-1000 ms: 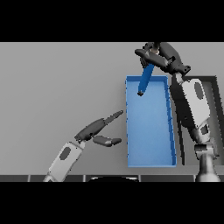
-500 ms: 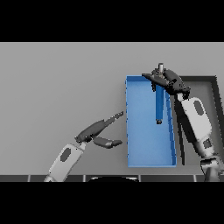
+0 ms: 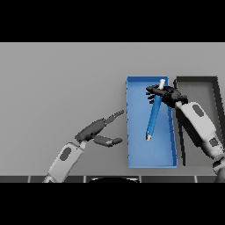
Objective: Pick up the blue pipe and place it into the blue bin.
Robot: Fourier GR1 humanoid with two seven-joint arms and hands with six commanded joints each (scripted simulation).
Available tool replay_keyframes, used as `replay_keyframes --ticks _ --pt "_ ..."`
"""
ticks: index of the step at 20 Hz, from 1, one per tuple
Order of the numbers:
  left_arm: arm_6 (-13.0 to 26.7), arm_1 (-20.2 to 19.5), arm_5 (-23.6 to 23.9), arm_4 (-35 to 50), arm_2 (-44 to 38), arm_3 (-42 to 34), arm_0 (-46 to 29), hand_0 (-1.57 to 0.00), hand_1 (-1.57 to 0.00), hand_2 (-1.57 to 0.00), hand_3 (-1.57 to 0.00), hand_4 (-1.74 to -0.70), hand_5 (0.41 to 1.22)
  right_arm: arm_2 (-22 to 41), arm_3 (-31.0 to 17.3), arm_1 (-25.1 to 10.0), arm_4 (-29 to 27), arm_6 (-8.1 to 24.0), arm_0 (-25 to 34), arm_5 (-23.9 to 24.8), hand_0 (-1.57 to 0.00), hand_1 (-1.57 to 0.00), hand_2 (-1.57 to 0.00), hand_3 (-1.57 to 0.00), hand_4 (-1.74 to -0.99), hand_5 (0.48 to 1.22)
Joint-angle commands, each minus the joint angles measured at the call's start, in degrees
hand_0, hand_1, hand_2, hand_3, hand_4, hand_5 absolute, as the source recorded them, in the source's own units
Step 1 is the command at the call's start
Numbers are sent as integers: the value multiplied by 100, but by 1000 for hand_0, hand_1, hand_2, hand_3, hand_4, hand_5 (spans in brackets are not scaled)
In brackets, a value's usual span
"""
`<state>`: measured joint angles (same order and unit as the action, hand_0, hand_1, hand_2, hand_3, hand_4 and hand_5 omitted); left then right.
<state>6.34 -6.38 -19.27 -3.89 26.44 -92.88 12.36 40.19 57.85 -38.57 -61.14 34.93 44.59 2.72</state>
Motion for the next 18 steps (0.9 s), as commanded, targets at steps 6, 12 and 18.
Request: replay_keyframes --ticks 6,12,18 --pt "-5 1 7 15 4 -9 -54 1 1 1 1 -878 488 704 181 -219 613 -187 217 -433 -134 -129 -124 -82 -1150 914" --pt "-63 24 35 -71 78 -13 -107 1 1 1 1 -881 474 841 96 -210 868 -349 216 -528 -301 -147 -65 -21 -1152 778" --pt "-35 -15 33 -50 35 -7 -110 1 1 1 1 -885 478 758 159 -204 722 -390 244 -630 -212 -100 -24 -5 -1152 804"
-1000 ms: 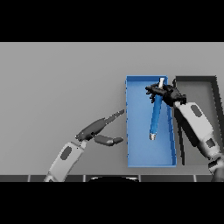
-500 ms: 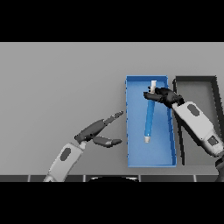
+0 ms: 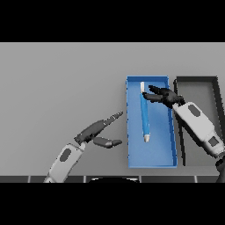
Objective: Pick up the blue pipe and place it into the blue bin.
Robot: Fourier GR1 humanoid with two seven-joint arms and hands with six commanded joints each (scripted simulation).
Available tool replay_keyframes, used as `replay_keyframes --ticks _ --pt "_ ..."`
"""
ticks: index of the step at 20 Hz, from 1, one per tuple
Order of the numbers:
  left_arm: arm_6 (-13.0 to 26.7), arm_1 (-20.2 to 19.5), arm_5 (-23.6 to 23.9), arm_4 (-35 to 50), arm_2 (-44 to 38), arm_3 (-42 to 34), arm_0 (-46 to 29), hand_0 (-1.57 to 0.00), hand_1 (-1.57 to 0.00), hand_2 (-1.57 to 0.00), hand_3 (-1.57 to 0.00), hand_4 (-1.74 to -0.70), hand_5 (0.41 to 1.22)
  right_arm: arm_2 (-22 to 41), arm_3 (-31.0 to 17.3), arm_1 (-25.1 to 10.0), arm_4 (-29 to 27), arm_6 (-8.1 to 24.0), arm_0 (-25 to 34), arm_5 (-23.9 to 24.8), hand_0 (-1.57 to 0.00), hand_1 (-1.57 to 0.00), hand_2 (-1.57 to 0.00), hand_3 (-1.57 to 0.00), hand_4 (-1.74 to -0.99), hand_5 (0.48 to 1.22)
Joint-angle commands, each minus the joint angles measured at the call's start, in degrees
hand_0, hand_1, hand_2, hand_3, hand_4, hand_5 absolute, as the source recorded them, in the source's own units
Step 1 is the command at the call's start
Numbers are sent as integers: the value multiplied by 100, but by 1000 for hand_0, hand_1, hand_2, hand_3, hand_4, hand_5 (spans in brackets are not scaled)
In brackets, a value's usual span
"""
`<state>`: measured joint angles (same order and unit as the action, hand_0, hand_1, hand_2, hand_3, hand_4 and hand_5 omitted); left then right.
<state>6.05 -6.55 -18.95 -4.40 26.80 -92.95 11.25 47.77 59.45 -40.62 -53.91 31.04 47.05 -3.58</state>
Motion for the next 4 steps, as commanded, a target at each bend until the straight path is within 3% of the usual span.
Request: replay_keyframes --ticks 1,4 --pt "-25 -26 -22 11 -5 1 -19 1 1 1 1 -885 479 22 67 -18 -4 -6 -86 42 -212 -100 -24 -5 -1152 802" --pt "-75 17 6 -65 -1 183 20 1 1 1 1 -885 480 25 117 -71 17 8 -79 38 -212 -100 -24 -5 -1152 798"
